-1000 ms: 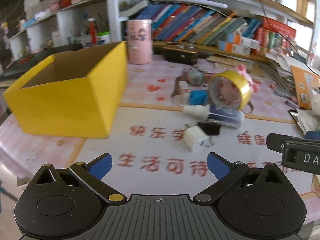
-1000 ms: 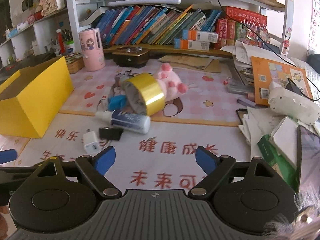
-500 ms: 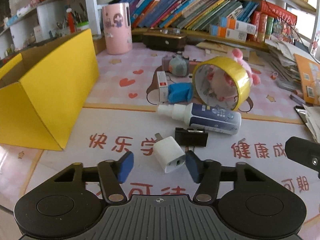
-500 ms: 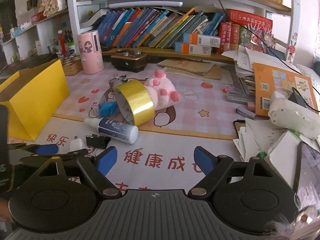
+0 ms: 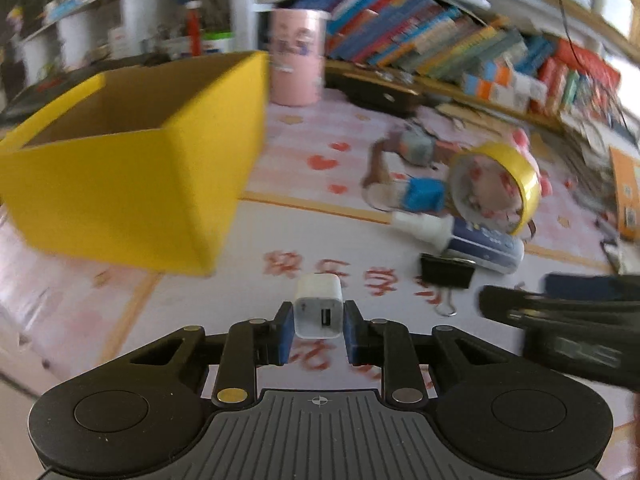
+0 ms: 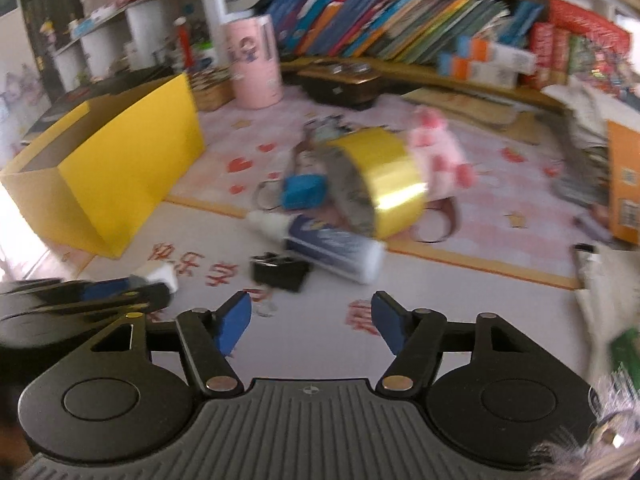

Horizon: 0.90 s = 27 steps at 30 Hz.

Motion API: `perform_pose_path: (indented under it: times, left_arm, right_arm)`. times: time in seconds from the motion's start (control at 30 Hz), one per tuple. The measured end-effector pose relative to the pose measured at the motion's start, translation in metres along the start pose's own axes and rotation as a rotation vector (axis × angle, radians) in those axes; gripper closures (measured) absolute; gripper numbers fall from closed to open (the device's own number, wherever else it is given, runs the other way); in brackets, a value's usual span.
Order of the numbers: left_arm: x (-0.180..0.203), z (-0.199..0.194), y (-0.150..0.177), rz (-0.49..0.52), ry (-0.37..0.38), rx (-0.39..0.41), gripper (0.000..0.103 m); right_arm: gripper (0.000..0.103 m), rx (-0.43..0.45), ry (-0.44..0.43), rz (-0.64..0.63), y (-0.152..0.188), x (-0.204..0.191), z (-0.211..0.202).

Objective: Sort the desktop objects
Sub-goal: 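Grasp the white USB charger with the left tool while the right tool grasps the black binder clip, then carry the charger in the left tool while the right tool carries the clip toward the yellow box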

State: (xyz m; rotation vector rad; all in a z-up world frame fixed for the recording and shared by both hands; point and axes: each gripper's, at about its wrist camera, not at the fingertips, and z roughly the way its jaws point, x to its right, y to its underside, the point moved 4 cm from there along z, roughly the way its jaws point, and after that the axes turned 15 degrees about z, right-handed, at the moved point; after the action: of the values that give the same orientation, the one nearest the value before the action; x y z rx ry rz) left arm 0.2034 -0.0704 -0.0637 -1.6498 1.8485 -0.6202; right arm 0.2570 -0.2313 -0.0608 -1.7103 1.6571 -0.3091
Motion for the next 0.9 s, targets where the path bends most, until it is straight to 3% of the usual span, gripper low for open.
perform_pose_path:
  times: [0.2, 0.33, 0.43, 0.6, 0.9]
  left_arm:
    - [-0.035, -0.043, 0.003, -0.127, -0.021, 0.072, 0.079]
    - [-0.041, -0.059, -0.003, -0.138, -0.041, 0.107, 0.079]
    - [-0.041, -0.066, -0.007, -0.130, -0.051, 0.125, 0.079]
    - [-0.041, -0.068, -0.013, -0.131, -0.031, 0.151, 0.079]
    - [-0.045, -0.075, -0.015, -0.156, 0.049, 0.183, 0.079]
  right_arm:
    - [0.049, -0.004, 0.083, 0.004, -0.001, -0.018, 0.039]
    - [0.051, 0.025, 0.099, 0.053, -0.005, -0.020, 0.052]
    - [0.061, 0.052, 0.093, 0.062, -0.006, -0.021, 0.054]
    - [0.062, 0.030, 0.037, 0.041, -0.005, -0.021, 0.048]
    - [0.062, -0.003, -0.116, -0.029, -0.015, -0.031, -0.009]
